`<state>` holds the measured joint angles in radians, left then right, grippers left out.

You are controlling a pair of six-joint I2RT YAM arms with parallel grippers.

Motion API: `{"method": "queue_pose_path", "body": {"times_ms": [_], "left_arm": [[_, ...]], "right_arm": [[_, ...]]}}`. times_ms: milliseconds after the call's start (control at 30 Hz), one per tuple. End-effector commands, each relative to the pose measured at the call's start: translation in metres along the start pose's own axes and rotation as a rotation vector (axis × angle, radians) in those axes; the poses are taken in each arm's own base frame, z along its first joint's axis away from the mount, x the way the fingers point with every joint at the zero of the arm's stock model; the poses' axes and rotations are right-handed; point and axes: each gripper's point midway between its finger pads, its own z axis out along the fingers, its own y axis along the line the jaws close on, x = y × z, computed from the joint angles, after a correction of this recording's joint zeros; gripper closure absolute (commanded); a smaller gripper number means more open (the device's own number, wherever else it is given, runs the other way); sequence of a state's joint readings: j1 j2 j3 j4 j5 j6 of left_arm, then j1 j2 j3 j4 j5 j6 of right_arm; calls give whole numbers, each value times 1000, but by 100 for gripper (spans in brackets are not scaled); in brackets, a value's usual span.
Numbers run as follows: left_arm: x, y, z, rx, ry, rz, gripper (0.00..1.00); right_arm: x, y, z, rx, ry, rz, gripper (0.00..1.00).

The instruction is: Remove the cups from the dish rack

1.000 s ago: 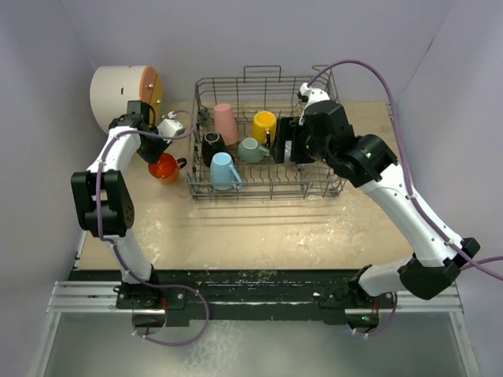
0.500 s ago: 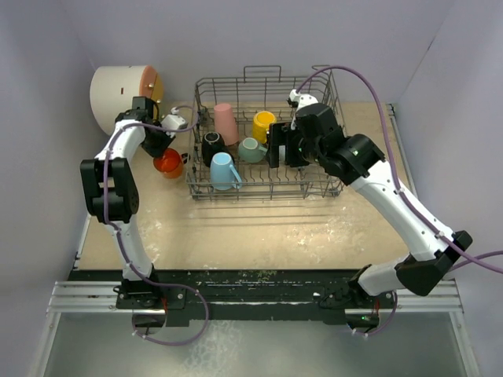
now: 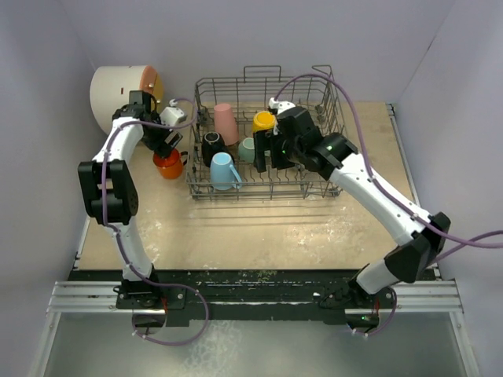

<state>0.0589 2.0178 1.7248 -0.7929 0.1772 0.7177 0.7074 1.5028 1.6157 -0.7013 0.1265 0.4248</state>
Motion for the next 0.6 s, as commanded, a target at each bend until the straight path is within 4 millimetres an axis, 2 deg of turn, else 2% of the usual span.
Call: {"method": "queue_pose_path", "body": {"times_ms": [0, 33, 100, 200, 300, 367, 433, 567], "left_arm": [[-61, 19, -92, -120, -239, 34, 4], [-66, 18, -108, -126, -267, 35, 1], [-75, 12, -137, -125, -322, 27, 1], [-76, -10, -165, -80, -375, -15, 1], [-66, -56, -177, 40, -452, -98, 1], [-57, -77, -176, 60, -502, -109, 1], [-48, -92, -173, 85, -518, -106, 1], [-37, -108, -169, 153, -486, -112, 1]], "right_arm": [[-11, 20, 24, -71, -4, -73, 11], [-12, 23, 31, -82, 5, -84, 12], [-11, 31, 48, -104, 27, -106, 14], [-10, 44, 72, -134, 56, -145, 18], [-2, 58, 96, -149, 89, -192, 21], [2, 69, 107, -153, 100, -224, 22], [11, 74, 121, -143, 128, -249, 24], [19, 73, 137, -122, 164, -260, 26]]}}
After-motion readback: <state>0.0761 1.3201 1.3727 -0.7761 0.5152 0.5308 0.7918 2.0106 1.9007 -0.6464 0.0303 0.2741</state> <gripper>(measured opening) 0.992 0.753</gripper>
